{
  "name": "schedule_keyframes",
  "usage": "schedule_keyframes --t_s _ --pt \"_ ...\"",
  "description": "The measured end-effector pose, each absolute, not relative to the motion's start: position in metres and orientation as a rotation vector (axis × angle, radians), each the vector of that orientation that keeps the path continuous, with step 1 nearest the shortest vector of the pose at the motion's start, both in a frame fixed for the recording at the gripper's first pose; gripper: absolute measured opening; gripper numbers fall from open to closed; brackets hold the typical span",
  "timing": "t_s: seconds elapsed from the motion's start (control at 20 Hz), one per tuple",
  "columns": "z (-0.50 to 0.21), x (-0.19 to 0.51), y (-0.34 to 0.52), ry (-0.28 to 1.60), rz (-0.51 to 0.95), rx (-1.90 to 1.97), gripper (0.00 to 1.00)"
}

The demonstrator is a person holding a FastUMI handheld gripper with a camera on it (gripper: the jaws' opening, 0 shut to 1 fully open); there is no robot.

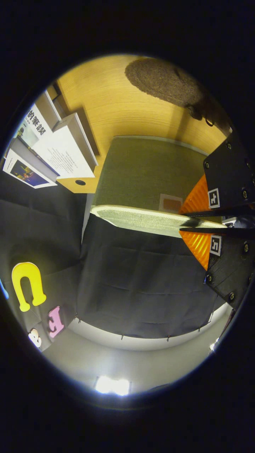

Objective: Open the storage box then place both shoes into the box .Put the left shoe in first, then the right shoe, with the right side of both shoes facing outward in a uniform manner.

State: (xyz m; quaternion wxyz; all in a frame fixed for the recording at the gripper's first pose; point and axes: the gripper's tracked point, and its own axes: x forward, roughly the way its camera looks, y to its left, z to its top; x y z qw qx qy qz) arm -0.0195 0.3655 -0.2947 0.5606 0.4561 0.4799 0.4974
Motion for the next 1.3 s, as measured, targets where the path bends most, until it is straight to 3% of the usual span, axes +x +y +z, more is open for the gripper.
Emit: schedule_keyframes --t_s 0.6,1.3 --pt "-0.199 -0.011 0.398 1.007 1.300 1.005 0.13" --pt "-0.134 -0.016 0.565 0.987 1.372 0.791 0.14"
